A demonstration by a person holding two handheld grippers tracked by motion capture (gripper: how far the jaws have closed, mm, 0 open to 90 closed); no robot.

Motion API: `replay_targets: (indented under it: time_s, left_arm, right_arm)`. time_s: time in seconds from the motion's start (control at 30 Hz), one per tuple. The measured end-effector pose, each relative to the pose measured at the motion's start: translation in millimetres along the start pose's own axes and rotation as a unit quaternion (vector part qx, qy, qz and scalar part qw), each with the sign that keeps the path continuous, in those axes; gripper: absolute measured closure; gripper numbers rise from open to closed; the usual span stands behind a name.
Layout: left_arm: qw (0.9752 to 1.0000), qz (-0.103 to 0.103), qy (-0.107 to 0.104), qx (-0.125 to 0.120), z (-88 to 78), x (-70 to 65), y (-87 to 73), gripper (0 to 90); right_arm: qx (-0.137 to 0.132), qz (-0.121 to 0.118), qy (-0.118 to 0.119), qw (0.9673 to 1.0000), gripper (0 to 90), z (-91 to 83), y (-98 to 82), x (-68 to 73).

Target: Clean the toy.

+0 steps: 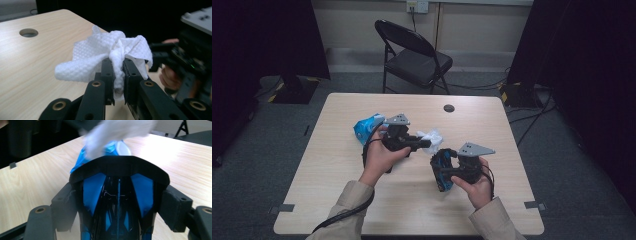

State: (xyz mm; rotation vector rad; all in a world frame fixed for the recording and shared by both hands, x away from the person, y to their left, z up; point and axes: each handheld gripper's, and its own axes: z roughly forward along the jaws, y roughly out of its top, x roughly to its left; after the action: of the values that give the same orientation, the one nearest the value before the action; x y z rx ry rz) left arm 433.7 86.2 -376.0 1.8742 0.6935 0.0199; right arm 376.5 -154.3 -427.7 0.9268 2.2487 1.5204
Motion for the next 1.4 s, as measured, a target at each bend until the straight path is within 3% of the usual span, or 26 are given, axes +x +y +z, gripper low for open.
replay_targets:
  time_s: [0.2, 0.33, 0.47, 0.67, 1.03, 1.4]
  left_arm:
    - [1.0, -0.008, 0.003, -0.001, 17.4, 0.7, 6.0, 81.0]
    - [0.9996, -0.023, -0.008, 0.012, 35.5, 1.9, 4.6, 81.1]
    - [0.9994, -0.02, -0.013, 0.024, 41.0, 1.0, 0.6, 81.1]
    - [0.999, -0.03, -0.021, 0.026, 34.4, 2.0, -5.7, 81.5]
    - [0.9988, -0.031, -0.025, 0.029, 19.7, 1.9, -10.4, 81.8]
    - [0.9987, -0.01, -0.036, 0.034, 13.6, -4.4, -16.5, 81.9]
  right_arm:
    - [0.001, -0.008, 0.015, 0.9999, 25.6, 2.2, 1.4, 7.3]
    - [-0.001, -0.015, 0.022, 0.9996, 25.6, 1.5, 2.9, 12.2]
    - [-0.004, -0.014, 0.022, 0.9996, 25.6, 0.7, 3.1, 11.7]
    - [-0.007, -0.003, 0.006, 1.0, 25.6, -2.6, 0.4, 2.8]
    - [-0.006, 0.0, -0.008, 1.0, 25.7, -3.6, -0.3, -1.0]
    - [-0.001, 0.007, -0.025, 0.9997, 25.6, -5.0, -2.8, -9.5]
